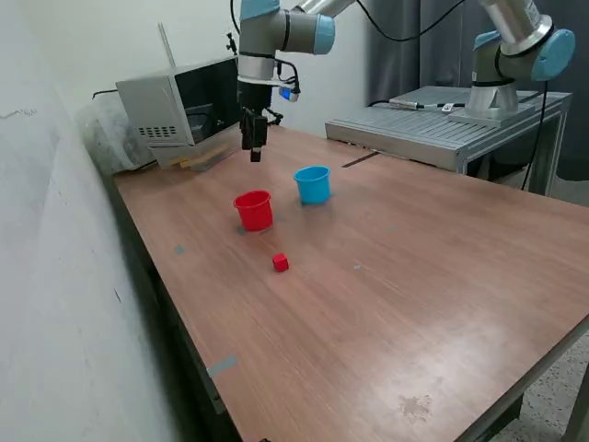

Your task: Place red objects in the red bin, and blue objects in the blue bin.

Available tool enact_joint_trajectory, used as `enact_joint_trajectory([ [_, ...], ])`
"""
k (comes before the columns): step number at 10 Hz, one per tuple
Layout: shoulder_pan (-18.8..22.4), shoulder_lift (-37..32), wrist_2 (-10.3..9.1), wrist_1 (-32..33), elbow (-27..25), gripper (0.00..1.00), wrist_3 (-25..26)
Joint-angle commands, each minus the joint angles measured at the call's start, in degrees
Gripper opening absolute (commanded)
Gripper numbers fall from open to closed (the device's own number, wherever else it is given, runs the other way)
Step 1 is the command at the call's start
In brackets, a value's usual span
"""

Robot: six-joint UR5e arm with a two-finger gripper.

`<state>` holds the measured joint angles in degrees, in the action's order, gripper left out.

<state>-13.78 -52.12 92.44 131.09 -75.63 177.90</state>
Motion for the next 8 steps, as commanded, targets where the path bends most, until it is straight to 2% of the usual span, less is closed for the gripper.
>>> enact_joint_trajectory([
  [1, 5.7, -7.0, -0.15, -4.2, -0.1, 1.0, -0.8],
  [6, 13.5, -7.2, -0.33, -6.0, 0.9, 1.0, 0.2],
  [7, 15.3, -5.3, -0.77, -6.0, 0.9, 1.0, 0.2],
  [8, 16.8, -2.9, -2.6, -5.8, 0.8, 1.0, 0.2],
])
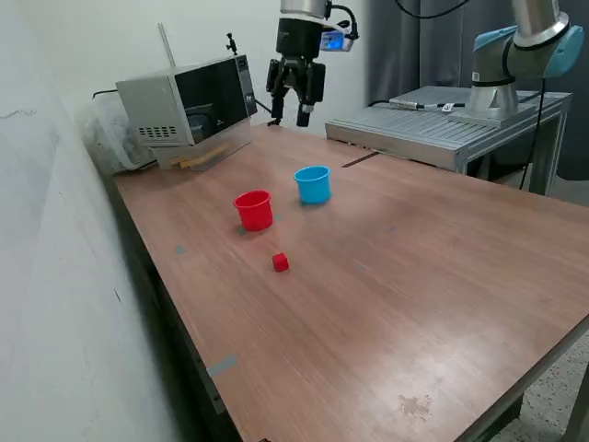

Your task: Place red objects in the red bin, and blue objects in the blue bin.

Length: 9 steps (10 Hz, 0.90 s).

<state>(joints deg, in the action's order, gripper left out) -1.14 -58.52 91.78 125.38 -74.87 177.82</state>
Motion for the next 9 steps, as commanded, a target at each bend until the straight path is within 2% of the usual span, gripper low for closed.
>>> enact_joint_trajectory([
  [1, 5.3, 5.8, -2.04, 0.0, 0.2, 1.0, 0.2],
  [4, 6.0, 13.0, -2.04, 0.6, 5.0, 1.0, 1.0],
  [6, 5.1, 18.0, -1.52, 1.1, 9.1, 1.0, 4.1],
  [9, 3.7, 21.5, -1.43, 2.5, 11.9, 1.0, 7.3],
])
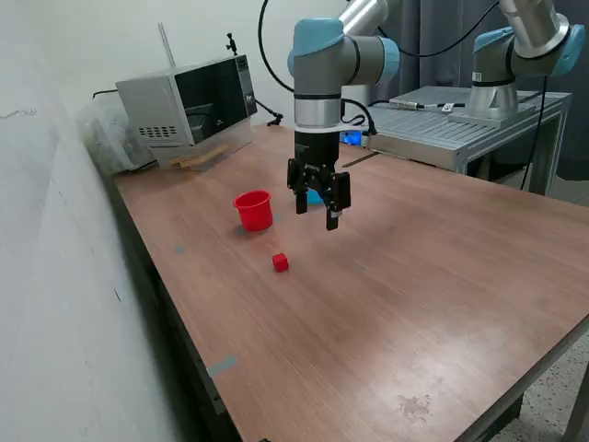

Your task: Place red objects in the red bin, and blue objects in the blue bin.

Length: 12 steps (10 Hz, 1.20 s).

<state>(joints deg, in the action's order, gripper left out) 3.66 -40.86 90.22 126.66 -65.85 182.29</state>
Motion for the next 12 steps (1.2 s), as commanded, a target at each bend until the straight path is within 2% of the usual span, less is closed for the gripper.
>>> enact_joint_trajectory([
  [1, -1.6, 4.7, 0.13, 1.9, 3.2, 1.0, 3.2],
  [6, -6.5, 8.7, 0.13, 3.0, 6.3, 1.0, 3.2],
  [12, -6.5, 11.2, -0.05, 4.3, 7.8, 1.0, 3.2],
])
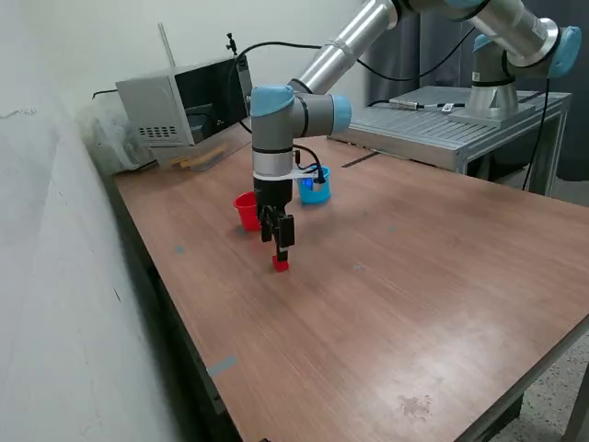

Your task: Place red objects in the red bin, and blue objects in the blue bin.

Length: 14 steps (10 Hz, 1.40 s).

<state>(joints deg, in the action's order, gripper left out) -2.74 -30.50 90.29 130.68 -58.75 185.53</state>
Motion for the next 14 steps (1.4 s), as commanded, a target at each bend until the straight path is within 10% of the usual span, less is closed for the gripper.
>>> enact_joint_trajectory([
  [1, -0.1, 0.9, -0.12, 0.3, 0.7, 1.0, 0.0],
  [4, 0.4, 0.8, -0.12, 0.2, 0.4, 1.0, 0.0],
  [5, 0.6, 0.8, -0.12, 0.2, 0.3, 0.0, -0.1],
  [14, 0.7, -8.3, -0.03, -2.7, -1.6, 0.0, -3.9],
])
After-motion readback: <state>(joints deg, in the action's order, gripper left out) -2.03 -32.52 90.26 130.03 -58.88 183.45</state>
